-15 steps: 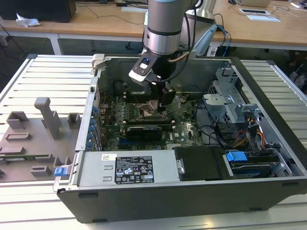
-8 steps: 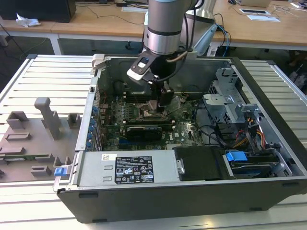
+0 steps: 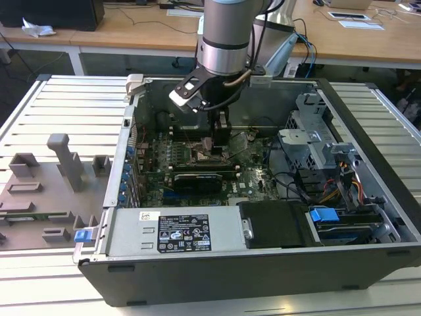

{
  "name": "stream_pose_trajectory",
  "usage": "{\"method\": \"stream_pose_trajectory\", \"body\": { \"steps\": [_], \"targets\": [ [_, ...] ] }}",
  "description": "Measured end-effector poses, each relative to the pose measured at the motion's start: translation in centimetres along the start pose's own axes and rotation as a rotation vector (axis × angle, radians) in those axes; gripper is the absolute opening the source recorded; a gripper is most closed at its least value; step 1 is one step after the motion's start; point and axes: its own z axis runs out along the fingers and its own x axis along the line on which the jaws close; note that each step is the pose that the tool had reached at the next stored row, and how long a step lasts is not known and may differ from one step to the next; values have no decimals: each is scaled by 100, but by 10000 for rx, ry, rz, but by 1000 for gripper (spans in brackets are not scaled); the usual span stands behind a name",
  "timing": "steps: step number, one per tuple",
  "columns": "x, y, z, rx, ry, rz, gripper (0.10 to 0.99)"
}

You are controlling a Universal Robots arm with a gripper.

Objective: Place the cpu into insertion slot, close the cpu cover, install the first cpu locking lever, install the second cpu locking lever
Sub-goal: 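Place the cpu into insertion slot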

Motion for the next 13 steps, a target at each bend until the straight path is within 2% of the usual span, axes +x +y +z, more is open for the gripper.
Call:
{"method": "stream_pose_trajectory", "body": {
  "steps": [2,5,6,7,8,13],
  "targets": [
    [1,0,2,14,72,277,545],
    [1,0,3,9,74,280,545],
    [0,-1,2,-76,70,285,545],
    [0,0,4,-264,72,292,545],
    [1,0,7,-408,76,300,545],
    [25,-3,4,-416,72,302,545]
  ]
}}
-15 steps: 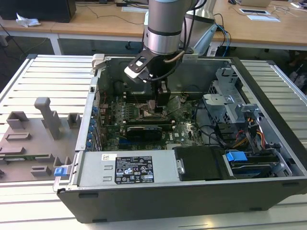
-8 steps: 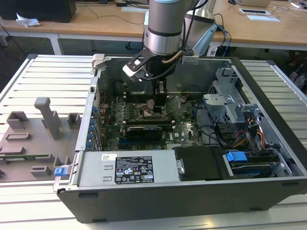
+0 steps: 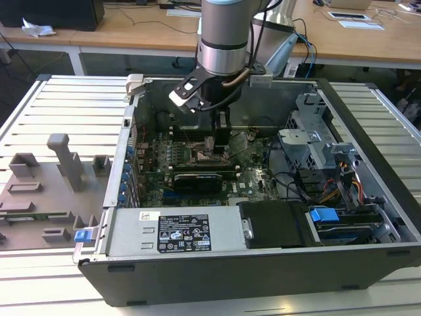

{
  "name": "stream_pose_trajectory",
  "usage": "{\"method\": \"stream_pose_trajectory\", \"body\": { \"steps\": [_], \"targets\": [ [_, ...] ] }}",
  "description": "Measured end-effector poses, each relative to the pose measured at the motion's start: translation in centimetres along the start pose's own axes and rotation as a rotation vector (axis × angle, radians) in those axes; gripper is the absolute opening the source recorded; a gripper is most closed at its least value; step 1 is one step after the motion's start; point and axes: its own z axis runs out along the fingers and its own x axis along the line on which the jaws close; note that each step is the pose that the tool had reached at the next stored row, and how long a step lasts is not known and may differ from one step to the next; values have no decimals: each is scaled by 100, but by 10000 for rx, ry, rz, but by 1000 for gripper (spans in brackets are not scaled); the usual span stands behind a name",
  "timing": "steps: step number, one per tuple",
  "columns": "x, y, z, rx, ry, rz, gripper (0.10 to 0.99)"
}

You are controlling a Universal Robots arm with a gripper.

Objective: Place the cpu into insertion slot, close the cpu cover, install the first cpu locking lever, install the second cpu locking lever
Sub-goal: 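Place the cpu into insertion slot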

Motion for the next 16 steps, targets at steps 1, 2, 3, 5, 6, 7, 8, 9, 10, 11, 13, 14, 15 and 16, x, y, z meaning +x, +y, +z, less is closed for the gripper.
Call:
{"method": "stream_pose_trajectory", "body": {
  "steps": [1,2,3,5,6,7,8,9,10,11,13,14,15,16],
  "targets": [
    [26,-1,-1,0,0,0,545],
    [62,-3,-3,1,0,0,545],
    [99,-5,-5,0,0,-1,545],
    [141,-6,-5,0,1,-1,545],
    [167,-7,-3,0,1,-1,545],
    [197,-8,8,0,0,0,545],
    [220,-9,30,0,1,-1,545],
    [232,-10,54,-1,2,0,545],
    [245,-12,90,0,1,0,545],
    [250,-17,109,1,0,0,545],
    [252,-72,151,1,0,-2,545],
    [253,-108,187,0,1,1,545],
    [251,-119,227,0,1,-1,545],
    [246,-129,266,0,1,-1,545]
  ]
}}
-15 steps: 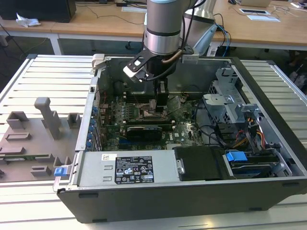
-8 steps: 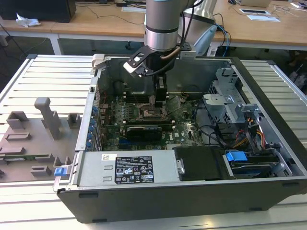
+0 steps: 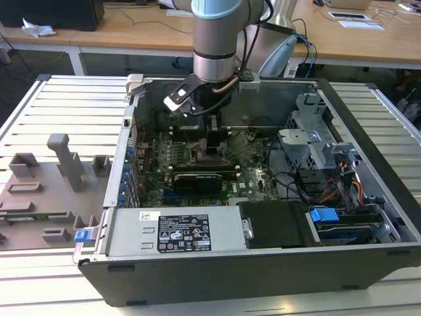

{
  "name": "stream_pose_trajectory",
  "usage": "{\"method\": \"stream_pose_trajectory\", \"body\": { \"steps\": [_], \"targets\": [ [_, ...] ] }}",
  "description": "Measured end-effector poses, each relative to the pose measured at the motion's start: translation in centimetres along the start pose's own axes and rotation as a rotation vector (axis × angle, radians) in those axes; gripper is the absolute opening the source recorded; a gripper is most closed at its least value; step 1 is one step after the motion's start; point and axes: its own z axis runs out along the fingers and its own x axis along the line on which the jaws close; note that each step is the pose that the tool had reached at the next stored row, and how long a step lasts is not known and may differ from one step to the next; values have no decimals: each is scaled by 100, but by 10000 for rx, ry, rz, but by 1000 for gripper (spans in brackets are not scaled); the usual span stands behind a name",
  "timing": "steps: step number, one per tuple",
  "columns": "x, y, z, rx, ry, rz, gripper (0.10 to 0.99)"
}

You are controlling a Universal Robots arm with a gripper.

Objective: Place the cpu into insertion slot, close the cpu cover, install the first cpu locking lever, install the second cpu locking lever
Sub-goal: 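Place the cpu into insertion slot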

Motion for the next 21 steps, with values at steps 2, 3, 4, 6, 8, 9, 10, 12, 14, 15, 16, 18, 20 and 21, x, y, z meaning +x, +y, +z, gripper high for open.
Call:
{"method": "stream_pose_trajectory", "body": {
  "steps": [2,3,4,6,8,9,10,12,14,15,16,18,20,21],
  "targets": [
    [-6,-14,51,0,0,1,545],
    [-7,-23,65,1,-1,1,545],
    [-11,-34,77,1,-3,0,545],
    [-19,-39,103,-1,1,1,545],
    [-20,-40,124,0,0,2,545],
    [-20,-40,130,0,-1,1,545],
    [-20,-40,142,0,-1,1,545],
    [-19,-41,159,0,0,1,545],
    [-18,-41,170,0,0,0,545],
    [-18,-42,174,1,-1,1,545],
    [-17,-42,184,0,0,1,545],
    [-20,-42,190,1,-1,1,545],
    [-23,-42,193,0,-1,2,545],
    [-23,-42,198,0,-1,1,545]
  ]
}}
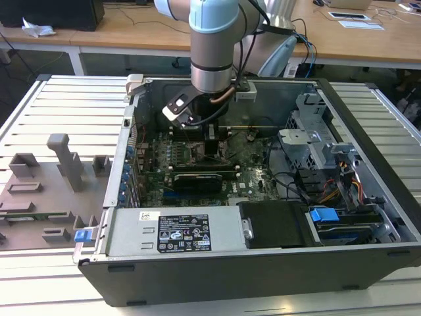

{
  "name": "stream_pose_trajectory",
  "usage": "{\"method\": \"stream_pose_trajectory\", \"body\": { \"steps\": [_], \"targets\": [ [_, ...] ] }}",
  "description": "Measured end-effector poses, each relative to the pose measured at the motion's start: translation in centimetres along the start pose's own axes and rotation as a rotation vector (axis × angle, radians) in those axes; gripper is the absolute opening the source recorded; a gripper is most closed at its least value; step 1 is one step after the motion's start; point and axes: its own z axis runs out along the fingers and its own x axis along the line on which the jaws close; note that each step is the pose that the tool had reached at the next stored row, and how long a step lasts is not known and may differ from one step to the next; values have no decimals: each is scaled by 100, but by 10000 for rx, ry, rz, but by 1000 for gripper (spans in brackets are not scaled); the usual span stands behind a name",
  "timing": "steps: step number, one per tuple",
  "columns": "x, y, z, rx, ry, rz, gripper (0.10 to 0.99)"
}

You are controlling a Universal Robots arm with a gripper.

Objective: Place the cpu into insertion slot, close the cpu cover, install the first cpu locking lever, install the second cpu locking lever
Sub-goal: 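Place the cpu into insertion slot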

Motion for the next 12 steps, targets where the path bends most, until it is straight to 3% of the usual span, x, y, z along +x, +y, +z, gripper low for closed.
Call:
{"method": "stream_pose_trajectory", "body": {
  "steps": [6,7,12],
  "targets": [
    [1,0,8,-1,2,0,557],
    [1,0,8,-1,0,0,620],
    [1,-1,7,-2,3,0,620]
  ]
}}
